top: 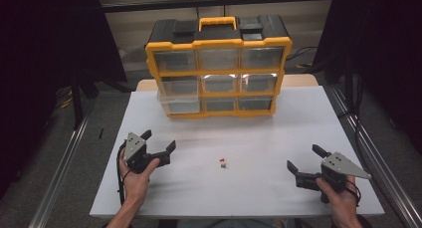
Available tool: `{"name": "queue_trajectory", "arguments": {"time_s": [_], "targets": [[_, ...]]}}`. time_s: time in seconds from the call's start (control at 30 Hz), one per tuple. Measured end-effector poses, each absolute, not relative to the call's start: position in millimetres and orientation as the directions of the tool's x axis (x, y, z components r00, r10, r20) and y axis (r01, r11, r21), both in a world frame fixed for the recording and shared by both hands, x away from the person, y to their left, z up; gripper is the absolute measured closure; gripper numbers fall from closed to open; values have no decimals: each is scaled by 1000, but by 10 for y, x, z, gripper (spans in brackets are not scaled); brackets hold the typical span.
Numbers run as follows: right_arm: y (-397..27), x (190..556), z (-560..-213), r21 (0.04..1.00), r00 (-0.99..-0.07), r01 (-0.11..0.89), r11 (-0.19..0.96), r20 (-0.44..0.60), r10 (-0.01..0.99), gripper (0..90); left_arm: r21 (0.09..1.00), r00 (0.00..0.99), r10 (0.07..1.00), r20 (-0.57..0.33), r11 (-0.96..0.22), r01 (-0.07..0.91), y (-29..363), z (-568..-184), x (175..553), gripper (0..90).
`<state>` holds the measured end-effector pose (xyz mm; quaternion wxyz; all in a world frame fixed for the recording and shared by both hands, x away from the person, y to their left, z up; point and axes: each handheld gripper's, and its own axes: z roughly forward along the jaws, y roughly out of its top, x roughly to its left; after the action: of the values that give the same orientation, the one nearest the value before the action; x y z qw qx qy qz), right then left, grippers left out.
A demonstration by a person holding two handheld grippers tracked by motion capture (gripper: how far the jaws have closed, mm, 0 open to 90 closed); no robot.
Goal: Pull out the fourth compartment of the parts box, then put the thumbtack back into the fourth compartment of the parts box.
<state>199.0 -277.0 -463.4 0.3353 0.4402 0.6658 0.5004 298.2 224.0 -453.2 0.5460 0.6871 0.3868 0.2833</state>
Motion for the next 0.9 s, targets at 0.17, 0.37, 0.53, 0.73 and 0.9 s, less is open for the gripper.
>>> {"name": "queue_trajectory", "arguments": {"time_s": [0.17,0.37,0.53,0.73,0.9], "targets": [[-2766,2002,-4633,962,-377,254,103,1,926,13,970,535,838,-109,-28,241,2351,-4597,2876,51],[-2779,2001,-4635,962,-375,253,99,4,927,12,968,533,839,-104,-37,247,2484,-4613,2746,40],[-2790,1988,-4632,964,-374,247,93,6,928,12,967,532,841,-95,-48,249,2558,-4613,2652,33],[-2785,1993,-4634,964,-382,247,102,0,924,12,966,524,847,-86,-57,251,2550,-4605,2686,31],[-2787,1993,-4632,964,-383,248,96,7,924,12,955,543,834,-102,-72,289,2540,-4606,2746,42]]}}
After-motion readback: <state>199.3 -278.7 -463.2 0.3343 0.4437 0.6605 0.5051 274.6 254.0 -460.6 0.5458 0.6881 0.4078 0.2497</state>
